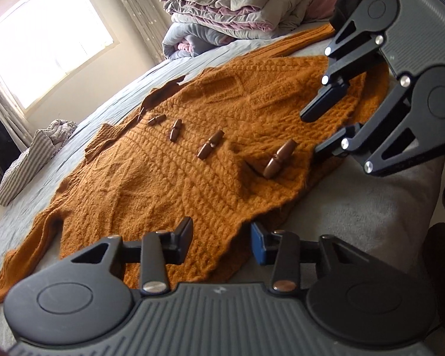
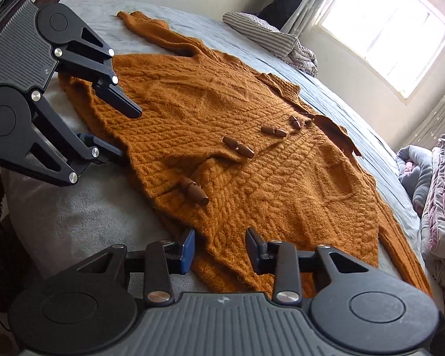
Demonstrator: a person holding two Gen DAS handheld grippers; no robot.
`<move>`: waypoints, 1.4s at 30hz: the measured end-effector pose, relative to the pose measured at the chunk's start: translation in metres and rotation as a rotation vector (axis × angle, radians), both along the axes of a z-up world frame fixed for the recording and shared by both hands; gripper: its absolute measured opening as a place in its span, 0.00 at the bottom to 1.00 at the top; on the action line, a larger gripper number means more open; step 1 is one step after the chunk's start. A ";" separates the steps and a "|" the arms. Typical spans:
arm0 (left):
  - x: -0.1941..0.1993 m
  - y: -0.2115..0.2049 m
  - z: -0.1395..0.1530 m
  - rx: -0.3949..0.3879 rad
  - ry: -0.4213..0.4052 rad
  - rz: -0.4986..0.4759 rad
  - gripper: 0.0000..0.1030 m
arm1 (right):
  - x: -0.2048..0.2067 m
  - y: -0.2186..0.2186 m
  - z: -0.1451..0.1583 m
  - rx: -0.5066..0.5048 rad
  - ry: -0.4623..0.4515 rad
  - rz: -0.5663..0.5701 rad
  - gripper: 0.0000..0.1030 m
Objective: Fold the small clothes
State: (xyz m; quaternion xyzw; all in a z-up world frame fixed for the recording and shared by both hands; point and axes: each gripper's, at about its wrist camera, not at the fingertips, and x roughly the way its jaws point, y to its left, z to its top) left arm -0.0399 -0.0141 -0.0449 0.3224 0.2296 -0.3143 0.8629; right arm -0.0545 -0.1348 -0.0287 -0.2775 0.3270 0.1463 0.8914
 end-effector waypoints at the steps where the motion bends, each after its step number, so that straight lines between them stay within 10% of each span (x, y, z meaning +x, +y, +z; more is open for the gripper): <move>1: 0.000 0.000 0.002 -0.016 -0.005 -0.006 0.36 | 0.000 0.001 0.002 0.016 -0.016 0.005 0.31; 3: 0.001 -0.001 0.006 -0.066 -0.028 -0.007 0.24 | 0.000 0.002 0.006 0.060 -0.056 0.028 0.28; 5: 0.006 0.000 0.009 -0.100 -0.023 0.024 0.01 | 0.003 0.005 0.007 0.066 -0.062 0.051 0.05; 12: -0.010 0.014 0.032 -0.218 -0.044 -0.042 0.01 | -0.018 0.020 0.006 -0.015 -0.039 0.207 0.02; 22: -0.003 -0.003 -0.009 -0.023 0.106 -0.120 0.03 | -0.016 0.026 -0.006 -0.040 0.045 0.229 0.07; 26: 0.002 0.004 0.008 -0.069 0.182 -0.133 0.41 | -0.016 0.018 0.008 0.001 0.044 0.222 0.48; 30: 0.010 0.013 0.032 -0.138 0.207 -0.123 0.73 | -0.015 -0.010 0.029 0.062 0.037 0.176 0.53; 34: 0.028 0.014 0.057 -0.218 0.176 -0.088 0.90 | 0.003 -0.056 0.049 0.168 0.016 0.049 0.79; 42: 0.096 -0.005 0.071 -0.287 0.109 0.133 0.99 | 0.055 -0.175 0.058 0.380 -0.017 -0.359 0.89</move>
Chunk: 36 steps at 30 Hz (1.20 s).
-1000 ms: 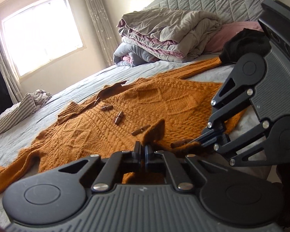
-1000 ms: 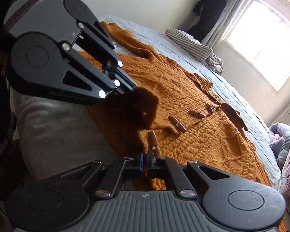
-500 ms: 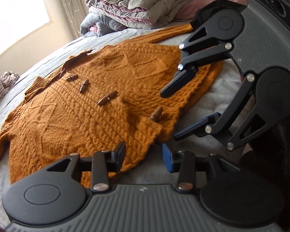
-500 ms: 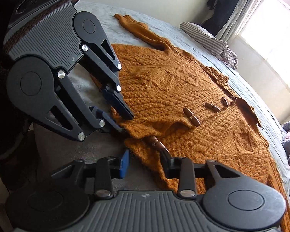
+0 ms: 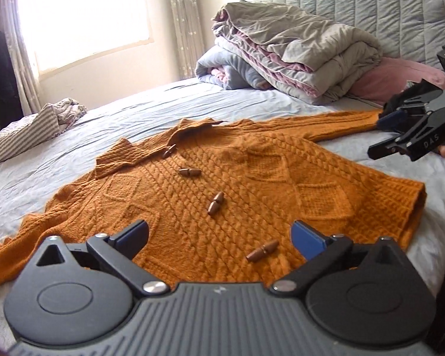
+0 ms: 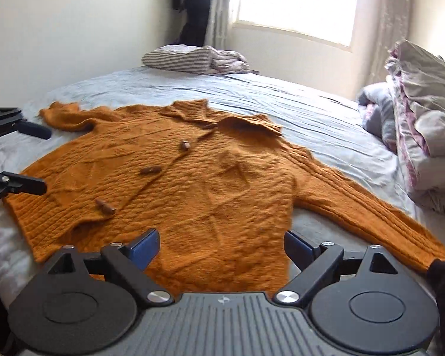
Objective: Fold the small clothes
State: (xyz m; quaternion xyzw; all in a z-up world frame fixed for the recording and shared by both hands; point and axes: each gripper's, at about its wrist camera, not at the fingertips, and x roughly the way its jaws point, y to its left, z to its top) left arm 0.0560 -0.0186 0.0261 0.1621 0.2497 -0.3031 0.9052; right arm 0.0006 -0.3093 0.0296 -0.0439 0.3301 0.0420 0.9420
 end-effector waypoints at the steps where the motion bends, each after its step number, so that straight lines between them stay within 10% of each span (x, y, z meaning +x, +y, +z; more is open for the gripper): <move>1: 0.009 -0.003 -0.002 0.003 0.005 0.028 0.99 | 0.008 -0.019 -0.004 0.023 0.012 -0.075 0.90; 8: 0.065 -0.020 -0.020 0.019 0.056 0.178 0.99 | 0.056 -0.104 -0.035 0.149 0.110 -0.440 0.92; 19: 0.115 -0.027 -0.046 -0.014 0.134 0.280 0.99 | 0.098 -0.165 -0.083 0.264 0.184 -0.684 0.93; 28: 0.141 -0.009 -0.052 -0.083 0.172 0.386 0.99 | 0.110 -0.189 -0.093 0.342 0.024 -0.877 0.97; 31: 0.150 -0.004 -0.052 -0.095 0.181 0.404 0.99 | 0.116 -0.196 -0.093 0.329 -0.020 -0.974 0.77; 34: 0.158 0.000 -0.049 -0.094 0.177 0.423 0.99 | 0.124 -0.204 -0.092 0.282 -0.045 -1.016 0.21; 36: 0.164 0.003 -0.047 -0.085 0.181 0.450 0.99 | 0.125 -0.207 -0.086 0.290 -0.082 -1.030 0.14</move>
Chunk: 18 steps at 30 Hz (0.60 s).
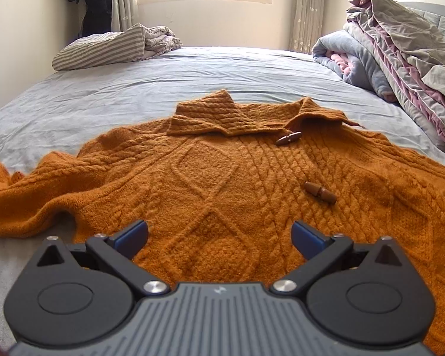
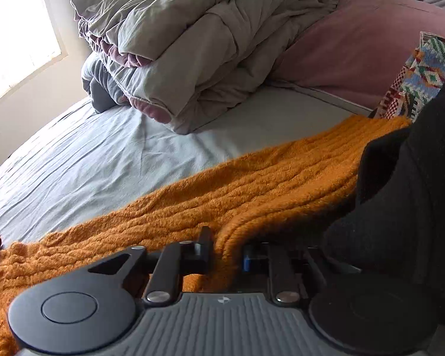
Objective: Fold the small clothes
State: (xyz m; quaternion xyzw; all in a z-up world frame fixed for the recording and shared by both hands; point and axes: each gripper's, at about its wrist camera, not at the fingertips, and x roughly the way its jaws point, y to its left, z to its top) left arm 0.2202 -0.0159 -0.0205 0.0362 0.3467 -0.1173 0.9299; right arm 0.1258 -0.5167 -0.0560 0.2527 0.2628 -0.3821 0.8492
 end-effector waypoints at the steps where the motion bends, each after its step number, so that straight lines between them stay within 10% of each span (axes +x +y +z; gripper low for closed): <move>1: 0.003 0.001 0.001 -0.002 0.003 0.005 0.99 | 0.003 0.003 0.006 -0.039 -0.005 0.004 0.14; 12: 0.020 0.010 0.022 -0.062 0.001 -0.035 0.99 | 0.057 0.137 0.114 -0.560 -0.016 0.521 0.13; 18: 0.026 0.022 0.033 -0.103 -0.015 -0.031 0.99 | 0.088 0.240 0.135 -0.668 0.005 0.890 0.13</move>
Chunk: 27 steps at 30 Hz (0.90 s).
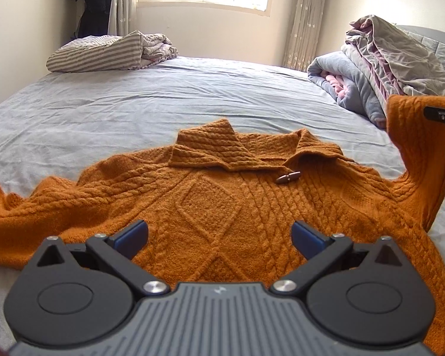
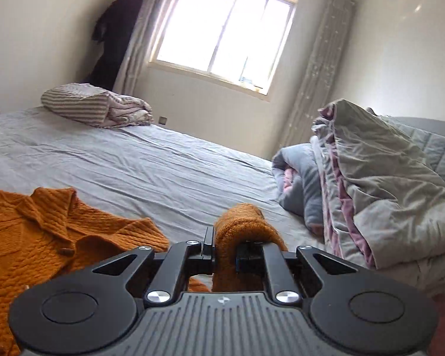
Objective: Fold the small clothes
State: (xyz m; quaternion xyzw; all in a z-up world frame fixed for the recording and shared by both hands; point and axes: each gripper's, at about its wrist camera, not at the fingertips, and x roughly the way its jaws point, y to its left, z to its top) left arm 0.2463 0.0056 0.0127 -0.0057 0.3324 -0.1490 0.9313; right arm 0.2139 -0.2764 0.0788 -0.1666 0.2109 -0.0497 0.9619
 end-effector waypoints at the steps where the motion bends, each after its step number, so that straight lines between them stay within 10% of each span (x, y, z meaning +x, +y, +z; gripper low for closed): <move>1: 0.001 0.002 0.001 -0.005 -0.004 0.003 0.99 | 0.005 0.023 -0.002 -0.022 0.022 0.058 0.13; 14: 0.006 0.039 0.001 0.005 0.000 0.079 0.98 | 0.012 0.159 -0.092 -0.174 0.364 0.329 0.16; 17: 0.005 0.041 0.000 0.008 0.008 0.080 0.97 | 0.002 0.160 -0.098 -0.135 0.422 0.340 0.41; 27: -0.005 -0.027 0.015 0.078 -0.064 -0.087 0.93 | -0.050 0.086 -0.037 0.061 0.408 0.318 0.73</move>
